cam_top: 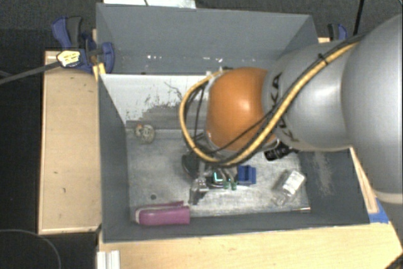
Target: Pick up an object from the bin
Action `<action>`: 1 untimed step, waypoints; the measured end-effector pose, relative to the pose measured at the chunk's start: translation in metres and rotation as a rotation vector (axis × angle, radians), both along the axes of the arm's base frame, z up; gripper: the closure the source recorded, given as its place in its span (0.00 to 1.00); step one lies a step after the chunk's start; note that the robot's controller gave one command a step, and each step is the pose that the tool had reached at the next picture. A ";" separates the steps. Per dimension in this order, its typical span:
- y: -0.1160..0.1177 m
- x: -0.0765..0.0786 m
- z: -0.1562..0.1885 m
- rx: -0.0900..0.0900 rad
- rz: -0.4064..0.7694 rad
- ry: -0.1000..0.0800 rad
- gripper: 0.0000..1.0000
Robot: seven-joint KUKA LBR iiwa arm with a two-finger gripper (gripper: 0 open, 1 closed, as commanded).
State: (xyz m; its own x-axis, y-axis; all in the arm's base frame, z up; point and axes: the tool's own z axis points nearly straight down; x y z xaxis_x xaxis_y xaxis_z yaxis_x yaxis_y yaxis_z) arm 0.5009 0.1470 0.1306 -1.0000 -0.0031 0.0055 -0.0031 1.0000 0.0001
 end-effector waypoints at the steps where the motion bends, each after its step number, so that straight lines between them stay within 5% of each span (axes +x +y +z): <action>1: -0.081 0.002 -0.061 -0.003 -0.045 -0.003 0.00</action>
Offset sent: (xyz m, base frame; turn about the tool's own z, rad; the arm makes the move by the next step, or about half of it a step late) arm 0.0016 -0.0759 -0.0595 0.0360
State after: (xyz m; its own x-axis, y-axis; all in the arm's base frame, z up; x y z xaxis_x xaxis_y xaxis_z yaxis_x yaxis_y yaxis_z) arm 0.5024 0.0663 0.0693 -0.9991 0.0417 0.0021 0.0417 0.9991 -0.0026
